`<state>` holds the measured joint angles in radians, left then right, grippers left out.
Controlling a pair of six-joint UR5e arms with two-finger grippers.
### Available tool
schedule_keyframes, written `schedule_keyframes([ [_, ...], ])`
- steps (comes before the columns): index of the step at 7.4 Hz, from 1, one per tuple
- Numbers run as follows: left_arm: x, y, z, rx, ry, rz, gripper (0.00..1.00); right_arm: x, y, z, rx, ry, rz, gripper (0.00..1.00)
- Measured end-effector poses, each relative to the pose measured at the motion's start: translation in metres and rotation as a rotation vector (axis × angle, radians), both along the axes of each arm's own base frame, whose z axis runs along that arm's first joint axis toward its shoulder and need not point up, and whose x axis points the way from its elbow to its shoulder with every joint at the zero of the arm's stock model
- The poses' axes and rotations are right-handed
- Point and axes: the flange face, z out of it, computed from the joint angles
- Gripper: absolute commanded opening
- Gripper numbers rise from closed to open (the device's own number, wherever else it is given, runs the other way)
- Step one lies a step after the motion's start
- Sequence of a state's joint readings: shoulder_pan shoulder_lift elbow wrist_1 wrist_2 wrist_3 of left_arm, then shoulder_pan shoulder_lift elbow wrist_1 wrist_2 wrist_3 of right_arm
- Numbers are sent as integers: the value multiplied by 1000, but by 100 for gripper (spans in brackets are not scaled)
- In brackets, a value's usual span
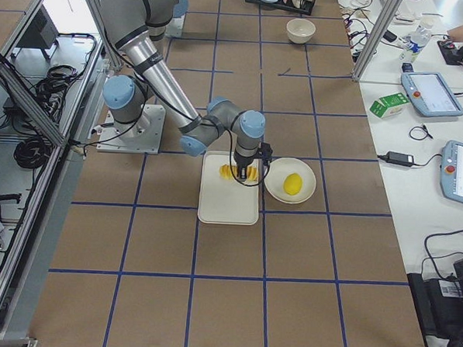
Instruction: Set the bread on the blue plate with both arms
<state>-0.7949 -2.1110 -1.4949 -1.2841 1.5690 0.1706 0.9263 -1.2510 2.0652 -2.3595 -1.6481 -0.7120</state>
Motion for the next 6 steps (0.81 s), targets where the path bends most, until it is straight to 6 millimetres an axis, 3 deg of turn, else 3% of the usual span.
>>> schedule_keyframes([
  [2,1,3,8,-6,-5,2,0,4,1,25,-32,23,-3,0],
  [3,2,3,21,-16,-16,-2,0,8,1,38,-43,23,-15,0],
  [5,-8,12,66,-20,-17,-24,0,12,-4,65,-63,8,-33,0],
  [6,-24,23,90,-1,10,-45,0,15,-12,80,-58,-2,-33,0],
])
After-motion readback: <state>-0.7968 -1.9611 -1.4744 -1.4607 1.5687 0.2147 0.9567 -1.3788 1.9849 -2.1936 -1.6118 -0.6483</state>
